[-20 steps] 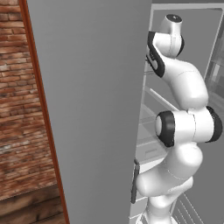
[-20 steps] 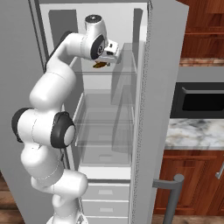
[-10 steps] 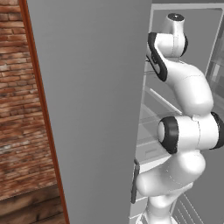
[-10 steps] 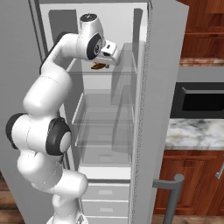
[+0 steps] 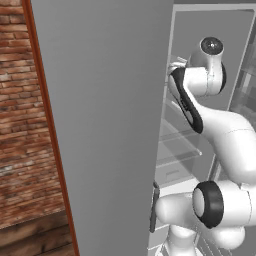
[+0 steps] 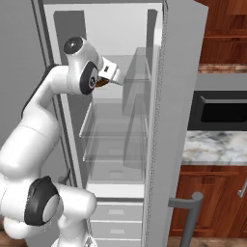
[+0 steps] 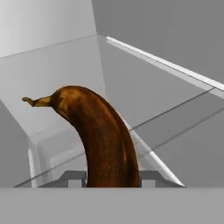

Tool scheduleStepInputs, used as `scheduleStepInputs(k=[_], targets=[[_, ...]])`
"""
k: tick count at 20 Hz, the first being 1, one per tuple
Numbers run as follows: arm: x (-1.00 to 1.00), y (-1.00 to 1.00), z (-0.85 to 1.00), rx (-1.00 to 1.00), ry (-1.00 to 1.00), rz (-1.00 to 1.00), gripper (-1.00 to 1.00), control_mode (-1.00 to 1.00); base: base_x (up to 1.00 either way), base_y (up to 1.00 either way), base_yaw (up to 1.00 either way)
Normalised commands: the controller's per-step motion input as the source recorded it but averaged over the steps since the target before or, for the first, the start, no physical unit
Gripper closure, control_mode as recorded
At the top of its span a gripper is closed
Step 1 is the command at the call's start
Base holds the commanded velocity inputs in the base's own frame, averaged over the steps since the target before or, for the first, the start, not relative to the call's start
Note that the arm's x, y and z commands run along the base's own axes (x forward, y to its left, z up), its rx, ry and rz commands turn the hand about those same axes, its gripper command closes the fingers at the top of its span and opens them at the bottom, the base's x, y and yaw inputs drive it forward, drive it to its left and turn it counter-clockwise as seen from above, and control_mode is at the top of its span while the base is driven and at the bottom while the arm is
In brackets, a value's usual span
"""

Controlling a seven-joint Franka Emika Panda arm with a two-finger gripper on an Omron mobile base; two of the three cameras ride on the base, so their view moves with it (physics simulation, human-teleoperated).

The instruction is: Pick up both bananas from the fridge and place them inside the tupperware on the counter.

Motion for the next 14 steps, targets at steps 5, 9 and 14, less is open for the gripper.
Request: scheduleStepInputs(k=[5, 9, 14], targets=[[-1.00, -0.02, 0.33, 0.00, -0.04, -0.13, 1.00, -1.00, 0.00, 0.00, 0.00], [-1.00, 0.00, 0.51, 0.00, 0.00, -0.10, 1.00, -1.00, 0.00, 0.00, 0.00], [-1.00, 0.00, 0.31, 0.00, 0.00, -0.02, 1.00, -1.00, 0.00, 0.00, 0.00]])
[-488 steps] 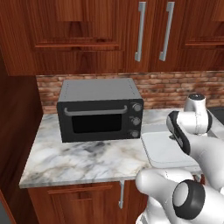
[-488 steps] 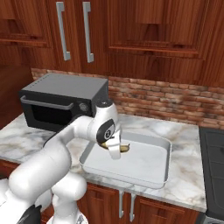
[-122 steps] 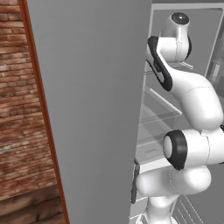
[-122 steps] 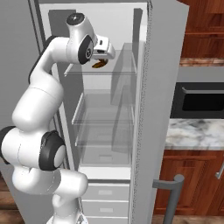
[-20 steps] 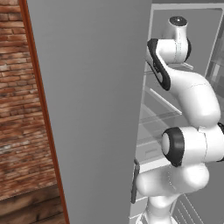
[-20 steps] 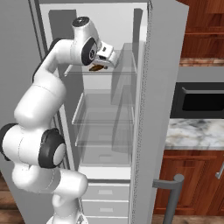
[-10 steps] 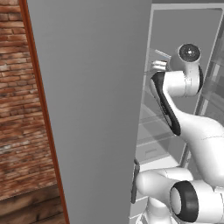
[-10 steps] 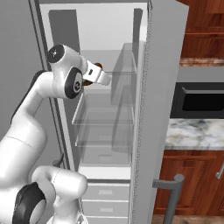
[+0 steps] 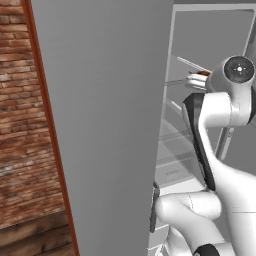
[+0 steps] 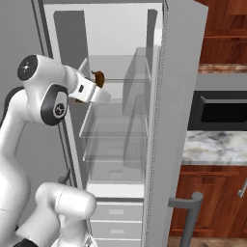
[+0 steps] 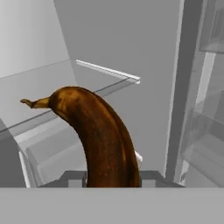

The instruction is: Pick up both bananas from the fridge and place them inside the tupperware on the counter.

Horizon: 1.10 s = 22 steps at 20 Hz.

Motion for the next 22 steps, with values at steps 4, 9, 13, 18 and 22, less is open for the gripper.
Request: scheduleStepInputs(k=[4, 9, 13, 18, 22], targets=[[-1.00, 0.08, 0.13, 0.00, 0.02, 0.00, 1.00, -1.00, 0.00, 0.00, 0.00], [-0.98, 0.23, 0.01, 0.00, 0.00, 0.00, 1.00, -1.00, 0.00, 0.00, 0.00], [-0.90, 0.32, 0.00, 0.00, 0.01, 0.00, 1.00, -1.00, 0.00, 0.00, 0.00], [-0.86, 0.29, 0.00, 0.00, 0.05, 0.00, 1.00, -1.00, 0.00, 0.00, 0.00], [-0.22, 0.08, 0.00, 0.00, 0.00, 0.00, 1.00, 1.00, -0.66, 0.31, -0.04]])
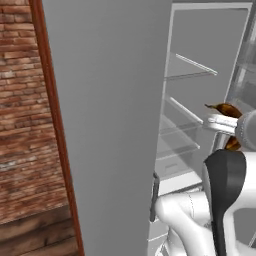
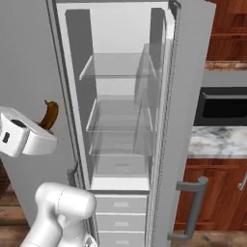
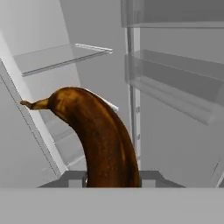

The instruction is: Pick up both bananas from the fridge and place them inside the tupperware on the counter.

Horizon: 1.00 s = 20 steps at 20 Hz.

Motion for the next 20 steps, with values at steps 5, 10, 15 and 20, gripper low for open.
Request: scheduleStepInputs(k=[5, 10, 15, 20], targets=[[0.00, 0.00, 0.00, 0.00, 0.00, 0.00, 1.00, 1.00, -0.71, 0.56, -0.42], [0.00, 0.00, 0.00, 0.00, 0.00, 0.00, 1.00, 1.00, -0.64, 0.27, -0.98], [0.00, 0.00, 0.00, 0.00, 0.00, 0.00, 1.00, 1.00, -0.33, 0.00, -1.00], [0.00, 0.00, 0.00, 0.00, 0.00, 0.00, 1.00, 1.00, -0.02, -0.07, -1.00]])
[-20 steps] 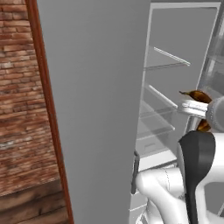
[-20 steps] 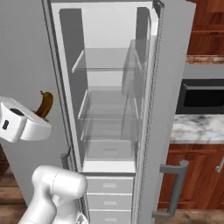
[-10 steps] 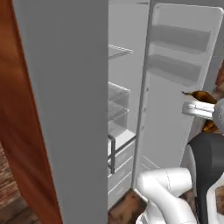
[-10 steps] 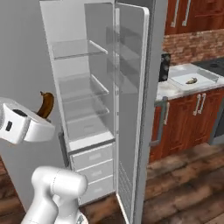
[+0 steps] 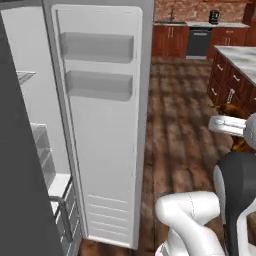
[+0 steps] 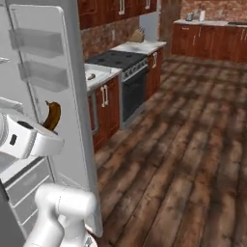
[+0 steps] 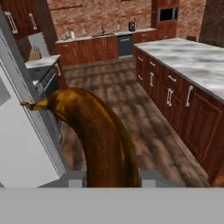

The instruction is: Pick up both bananas from the fridge and place them inside the tupperware on the counter.

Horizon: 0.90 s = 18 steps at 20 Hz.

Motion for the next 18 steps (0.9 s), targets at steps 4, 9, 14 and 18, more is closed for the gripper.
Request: scheduleStepInputs(k=[4, 9, 14, 18], targets=[[0.00, 0.00, 0.00, 0.00, 0.00, 0.00, 1.00, 1.00, 0.30, -0.36, -1.00], [0.00, 0.00, 0.00, 0.00, 0.00, 0.00, 1.00, 1.00, 0.53, -0.57, -0.67], [0.00, 0.00, 0.00, 0.00, 0.00, 0.00, 1.00, 1.00, 0.94, -0.39, -0.05], [0.00, 0.00, 0.00, 0.00, 0.00, 0.00, 1.00, 1.00, 1.00, -0.37, 0.14]])
